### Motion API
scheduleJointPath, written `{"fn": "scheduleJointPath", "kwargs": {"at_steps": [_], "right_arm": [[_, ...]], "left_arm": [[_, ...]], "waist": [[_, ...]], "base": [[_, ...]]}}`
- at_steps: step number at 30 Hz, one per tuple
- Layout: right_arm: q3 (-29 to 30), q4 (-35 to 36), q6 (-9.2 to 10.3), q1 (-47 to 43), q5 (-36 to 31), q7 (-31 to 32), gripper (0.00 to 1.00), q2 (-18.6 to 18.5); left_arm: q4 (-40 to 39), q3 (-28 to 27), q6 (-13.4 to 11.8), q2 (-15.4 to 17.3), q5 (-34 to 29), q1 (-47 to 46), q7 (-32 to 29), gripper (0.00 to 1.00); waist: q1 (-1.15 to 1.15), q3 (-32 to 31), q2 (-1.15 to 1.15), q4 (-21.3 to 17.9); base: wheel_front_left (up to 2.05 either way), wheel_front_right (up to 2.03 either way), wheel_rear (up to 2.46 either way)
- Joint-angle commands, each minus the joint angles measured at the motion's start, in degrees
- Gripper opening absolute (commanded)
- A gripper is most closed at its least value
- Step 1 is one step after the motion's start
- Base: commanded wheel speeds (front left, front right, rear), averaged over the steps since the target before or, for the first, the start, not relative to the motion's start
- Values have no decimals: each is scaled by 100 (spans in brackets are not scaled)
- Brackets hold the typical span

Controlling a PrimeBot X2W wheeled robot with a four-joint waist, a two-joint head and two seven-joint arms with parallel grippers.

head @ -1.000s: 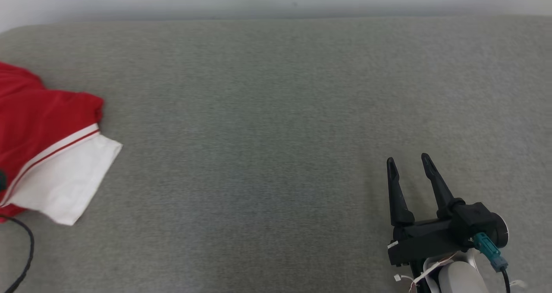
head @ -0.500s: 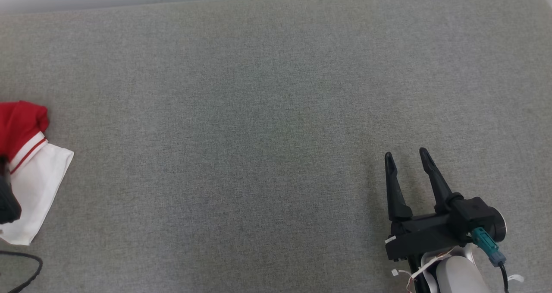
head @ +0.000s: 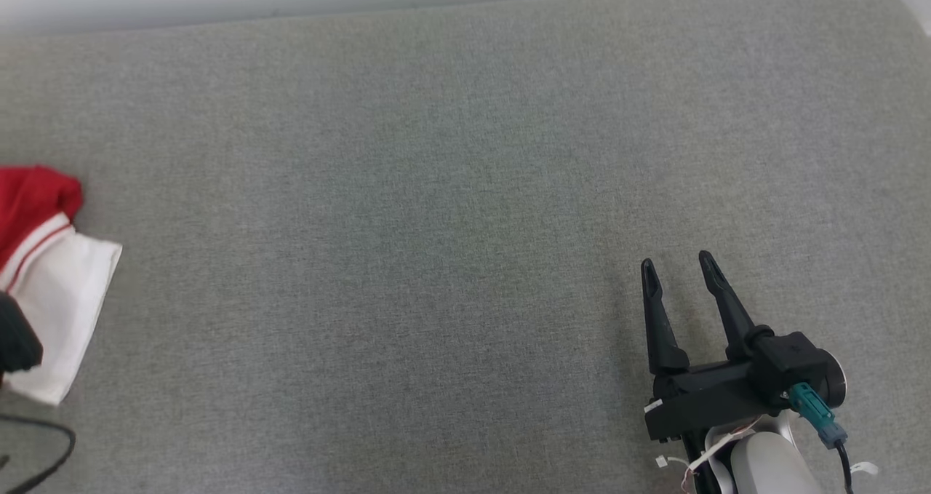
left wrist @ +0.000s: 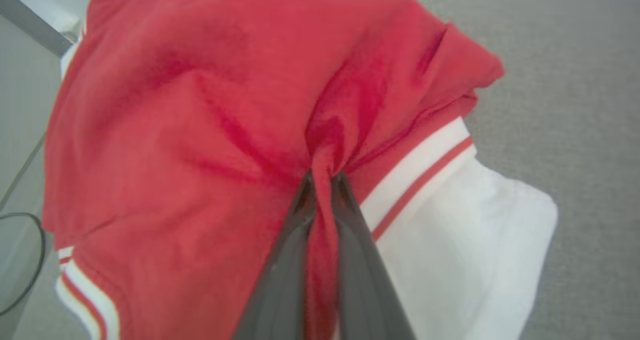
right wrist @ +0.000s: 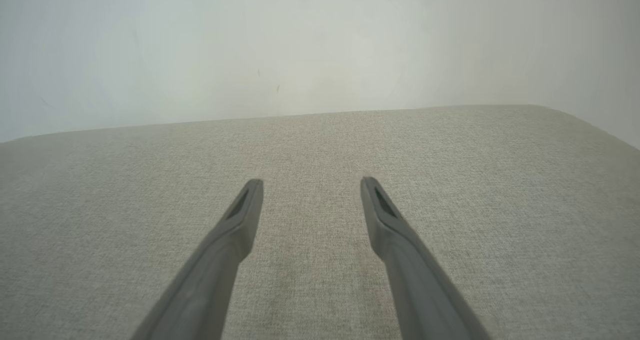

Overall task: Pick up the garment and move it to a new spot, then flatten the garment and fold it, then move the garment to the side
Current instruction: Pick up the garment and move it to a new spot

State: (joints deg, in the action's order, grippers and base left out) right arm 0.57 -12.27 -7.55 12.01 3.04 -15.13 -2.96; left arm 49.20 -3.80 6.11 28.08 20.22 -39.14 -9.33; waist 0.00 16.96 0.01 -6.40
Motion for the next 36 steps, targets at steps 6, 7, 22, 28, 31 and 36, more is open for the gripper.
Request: {"fn": "scheduleJointPath", "kwargs": {"at_steps": [6,7,22,28,31,36], "right_arm": [[-18,-52,12,-136,110,-4,100,15],[-29,-65,12,-151,138,-4,100,15],[-187,-224,12,-350,530,-3,100,13],[-264,-315,12,-396,627,-4,100,13],[-266,-350,12,-407,661,-4,100,16],[-284,-389,12,-437,705,-4,100,15]], "left_arm": [[-495,162,38,143,-207,-329,801,0],[-616,183,47,159,-209,-381,908,0],[-2694,826,126,109,-212,-1159,1092,0],[-3256,1239,131,-402,-97,-1449,948,0],[-3344,1502,133,-709,-117,-1571,889,0],[-3316,2021,139,-1264,-91,-1767,855,0]], "waist": [[0,-355,-1,191],[0,-415,-1,213],[0,-922,-1,-59],[0,-1074,-1,-466],[0,-1136,-1,-722],[0,-1185,-1,-1141]], "base": [[0,0,0],[0,0,0],[0,0,0],[0,0,0],[0,0,0],[0,0,0]]}}
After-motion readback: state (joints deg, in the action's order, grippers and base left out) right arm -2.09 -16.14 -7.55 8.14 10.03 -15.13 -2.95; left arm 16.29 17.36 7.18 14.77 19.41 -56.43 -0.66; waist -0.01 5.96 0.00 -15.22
